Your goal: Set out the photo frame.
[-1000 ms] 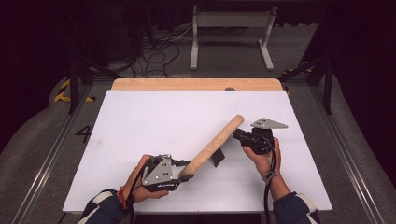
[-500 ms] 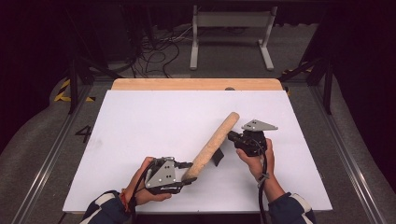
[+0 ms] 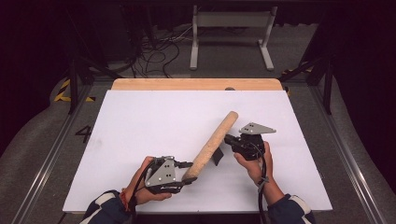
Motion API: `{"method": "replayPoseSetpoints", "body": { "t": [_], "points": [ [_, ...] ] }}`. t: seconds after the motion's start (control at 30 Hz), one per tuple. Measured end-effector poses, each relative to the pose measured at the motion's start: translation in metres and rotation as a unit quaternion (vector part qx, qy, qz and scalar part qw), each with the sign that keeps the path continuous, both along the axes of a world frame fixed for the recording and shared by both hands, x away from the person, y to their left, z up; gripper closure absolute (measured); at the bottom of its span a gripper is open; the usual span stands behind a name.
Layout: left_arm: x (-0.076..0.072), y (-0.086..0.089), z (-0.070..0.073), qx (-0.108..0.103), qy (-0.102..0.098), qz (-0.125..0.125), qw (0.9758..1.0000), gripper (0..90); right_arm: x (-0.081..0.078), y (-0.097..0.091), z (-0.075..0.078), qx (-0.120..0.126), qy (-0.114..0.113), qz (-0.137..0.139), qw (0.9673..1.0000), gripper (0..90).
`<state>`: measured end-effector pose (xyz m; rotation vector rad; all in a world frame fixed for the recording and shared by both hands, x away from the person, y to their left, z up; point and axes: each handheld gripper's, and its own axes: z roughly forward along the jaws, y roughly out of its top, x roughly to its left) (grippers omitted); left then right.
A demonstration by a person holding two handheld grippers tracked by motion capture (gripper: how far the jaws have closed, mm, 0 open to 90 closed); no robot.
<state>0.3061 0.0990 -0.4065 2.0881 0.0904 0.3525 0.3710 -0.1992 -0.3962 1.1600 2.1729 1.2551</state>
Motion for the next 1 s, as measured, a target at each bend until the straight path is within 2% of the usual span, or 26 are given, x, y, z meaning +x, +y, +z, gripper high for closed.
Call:
{"method": "replayPoseSetpoints", "body": {
  "t": [0.2,0.3,0.77,1.0],
  "points": [
    [-0.001,-0.002,0.0,0.0,-0.002,-0.001,1.0,55.5,0.003,0.0,-0.001,0.006,0.003,0.002,1.0,87.1],
    [-0.001,-0.004,0.0,0.0,0.0,-0.001,1.0,55.2,0.004,0.002,-0.001,-0.001,-0.002,0.003,1.0,86.8],
    [-0.004,-0.01,0.001,-0.003,-0.001,0.0,1.0,54.3,0.009,0.001,-0.001,-0.001,-0.003,0.008,1.0,85.0],
    [-0.007,-0.02,0.003,0.0,-0.008,-0.008,0.9999,54.7,0.013,0.004,-0.001,-0.005,-0.005,0.005,1.0,83.1]
  ]
}}
